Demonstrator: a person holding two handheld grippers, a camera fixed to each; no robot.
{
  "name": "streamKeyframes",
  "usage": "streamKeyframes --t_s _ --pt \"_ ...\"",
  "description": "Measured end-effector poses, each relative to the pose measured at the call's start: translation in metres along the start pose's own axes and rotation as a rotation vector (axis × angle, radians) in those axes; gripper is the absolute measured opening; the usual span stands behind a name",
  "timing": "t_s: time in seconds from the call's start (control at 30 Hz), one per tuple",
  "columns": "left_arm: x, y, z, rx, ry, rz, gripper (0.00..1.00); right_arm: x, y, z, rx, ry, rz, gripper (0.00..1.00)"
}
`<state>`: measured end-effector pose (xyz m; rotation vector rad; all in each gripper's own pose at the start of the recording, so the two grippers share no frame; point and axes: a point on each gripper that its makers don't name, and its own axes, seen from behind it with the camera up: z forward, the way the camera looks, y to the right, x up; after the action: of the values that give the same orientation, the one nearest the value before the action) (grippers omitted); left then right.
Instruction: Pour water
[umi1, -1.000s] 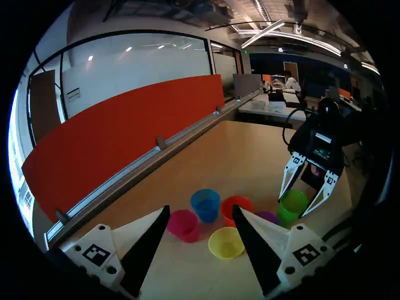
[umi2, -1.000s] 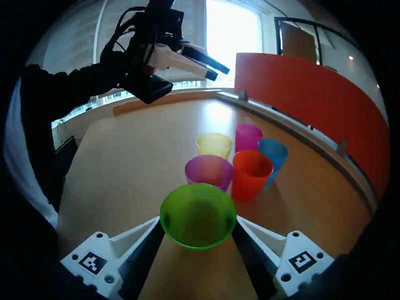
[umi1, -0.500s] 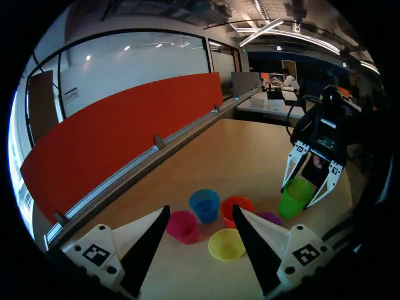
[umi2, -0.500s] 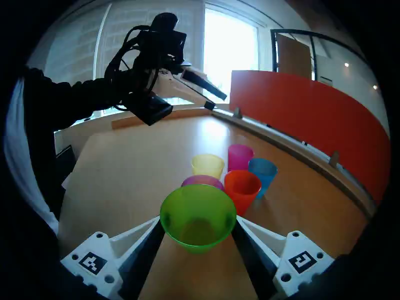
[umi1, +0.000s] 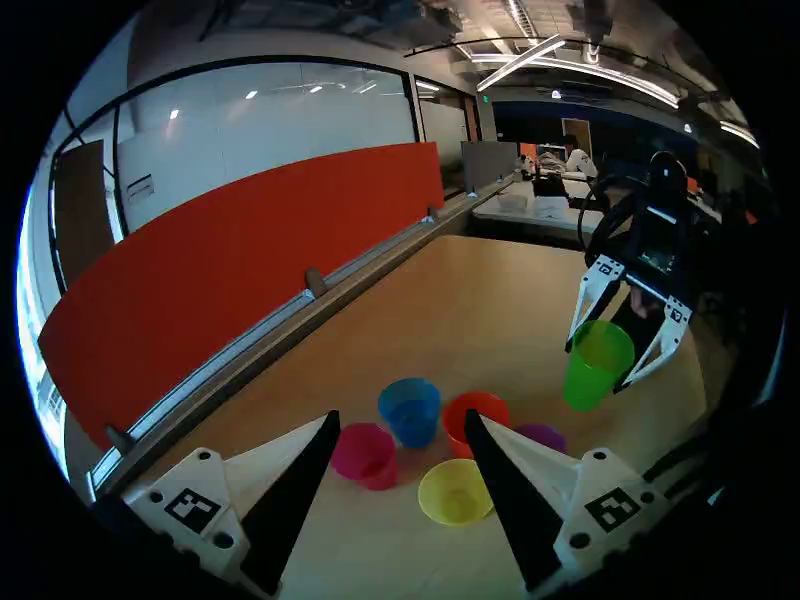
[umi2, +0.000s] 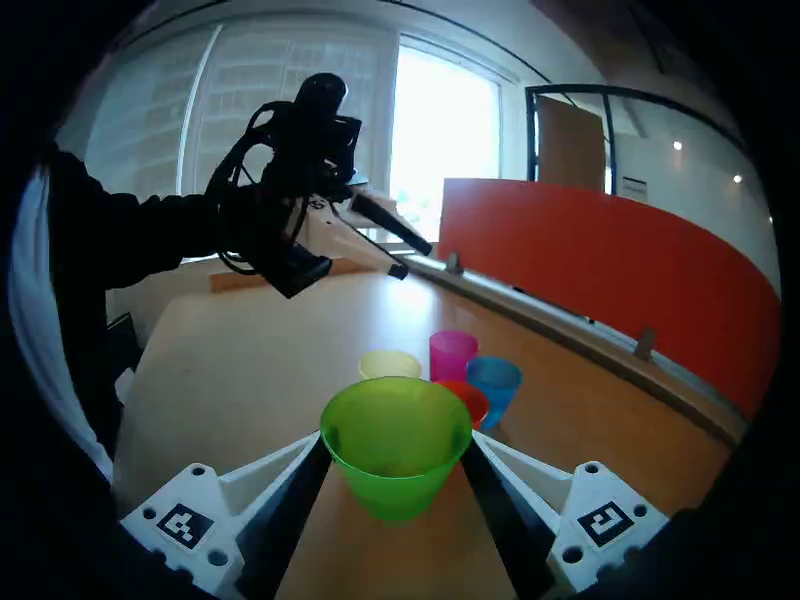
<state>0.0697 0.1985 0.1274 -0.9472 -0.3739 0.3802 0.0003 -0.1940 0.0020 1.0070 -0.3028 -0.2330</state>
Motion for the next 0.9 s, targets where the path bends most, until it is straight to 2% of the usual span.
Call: streamKeyframes --t_s 0.57,0.9 --pt "-0.005 0.0 0.013 -0.034 -0.04 0.021 0.92 0.033 -0.001 -0.012 0.003 0.105 -0.004 0.91" --pt "-0.011 0.002 0.028 -0.056 -0.071 0.031 0.92 0.045 0.001 -0.017 -0.004 0.144 -0.004 0.91"
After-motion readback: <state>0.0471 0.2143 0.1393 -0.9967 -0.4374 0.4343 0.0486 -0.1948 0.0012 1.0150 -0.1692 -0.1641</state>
